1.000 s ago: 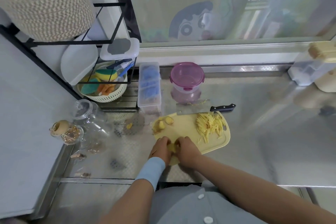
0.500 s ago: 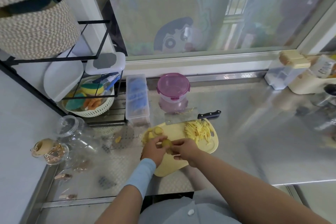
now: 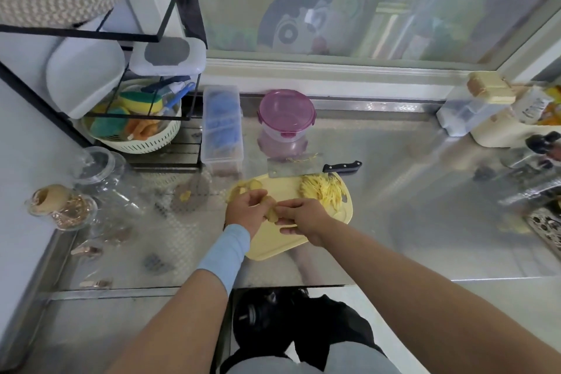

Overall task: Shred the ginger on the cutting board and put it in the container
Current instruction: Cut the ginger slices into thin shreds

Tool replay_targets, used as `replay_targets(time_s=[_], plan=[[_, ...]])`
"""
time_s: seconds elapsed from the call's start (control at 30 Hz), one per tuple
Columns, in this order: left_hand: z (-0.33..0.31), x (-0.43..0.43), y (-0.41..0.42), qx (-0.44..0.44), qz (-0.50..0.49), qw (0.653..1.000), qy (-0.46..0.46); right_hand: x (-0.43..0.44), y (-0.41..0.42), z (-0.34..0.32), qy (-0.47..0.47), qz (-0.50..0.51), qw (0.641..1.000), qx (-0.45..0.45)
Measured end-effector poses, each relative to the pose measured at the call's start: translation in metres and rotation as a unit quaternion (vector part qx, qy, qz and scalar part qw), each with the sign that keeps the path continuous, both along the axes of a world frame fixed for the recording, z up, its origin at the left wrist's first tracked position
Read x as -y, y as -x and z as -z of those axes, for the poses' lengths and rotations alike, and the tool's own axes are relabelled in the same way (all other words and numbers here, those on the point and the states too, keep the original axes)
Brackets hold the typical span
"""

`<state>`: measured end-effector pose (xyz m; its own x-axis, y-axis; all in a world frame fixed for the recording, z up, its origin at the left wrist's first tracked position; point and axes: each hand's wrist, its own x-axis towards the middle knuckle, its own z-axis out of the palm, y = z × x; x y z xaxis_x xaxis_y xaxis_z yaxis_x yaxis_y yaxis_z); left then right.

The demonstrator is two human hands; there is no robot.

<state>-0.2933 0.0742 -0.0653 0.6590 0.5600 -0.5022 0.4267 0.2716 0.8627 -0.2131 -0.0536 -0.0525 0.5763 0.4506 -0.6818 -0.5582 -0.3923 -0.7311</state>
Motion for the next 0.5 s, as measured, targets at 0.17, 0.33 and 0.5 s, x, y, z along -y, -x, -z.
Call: replay_targets(time_s=[0.17,0.33,0.5], plan=[[0.013,0.003,0.006,-0.014,-0.044,0.998,0.046,-0.004,0.006,0.019,0.013,0.015,0.999,-0.029],[0.028,0.006,0.011,-0.042,-0.067,0.995,0.056,-0.004,0.005,0.038,0.025,0.008,1.0,-0.014],[0.036,0.008,0.003,-0.068,-0.068,0.994,0.048,-0.004,-0.008,0.053,0.026,-0.028,0.999,-0.012]])
